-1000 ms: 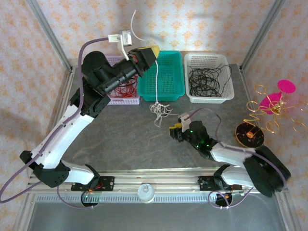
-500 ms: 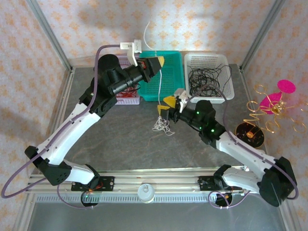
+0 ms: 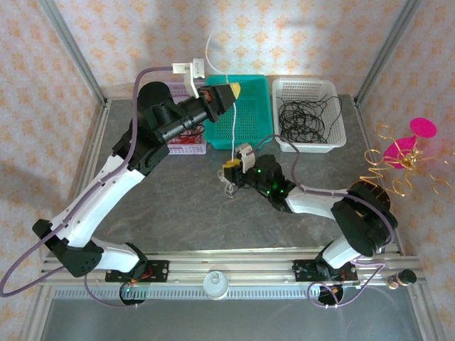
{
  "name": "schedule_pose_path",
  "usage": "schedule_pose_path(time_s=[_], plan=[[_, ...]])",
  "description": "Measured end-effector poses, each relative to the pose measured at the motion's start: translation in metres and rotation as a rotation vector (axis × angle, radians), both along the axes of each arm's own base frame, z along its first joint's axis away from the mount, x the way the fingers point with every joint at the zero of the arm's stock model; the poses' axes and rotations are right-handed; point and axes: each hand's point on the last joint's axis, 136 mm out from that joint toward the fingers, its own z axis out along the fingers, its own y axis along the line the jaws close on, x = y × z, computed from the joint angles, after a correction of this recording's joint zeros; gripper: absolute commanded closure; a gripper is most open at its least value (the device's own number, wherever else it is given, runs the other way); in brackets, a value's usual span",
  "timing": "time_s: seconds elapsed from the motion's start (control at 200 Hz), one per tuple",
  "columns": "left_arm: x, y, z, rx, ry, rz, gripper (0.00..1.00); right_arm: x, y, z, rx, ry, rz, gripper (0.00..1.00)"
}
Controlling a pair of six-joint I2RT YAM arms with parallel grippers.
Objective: Untangle the cables
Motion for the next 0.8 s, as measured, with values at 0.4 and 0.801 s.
schedule_pose_path(time_s=[0.4,0.801], plan=[[-0.029,0.028,0.111,-0.082,-0.216,0.052,1.0,-0.025,-0.038,-0.08,-0.111,0.128,-0.079,0.77],[-0.001,0.029,0.128,-0.067,-0.281,0.112,1.0,-0.031,-0.065,-0.077,-0.13,0.139,-0.18,0.57]])
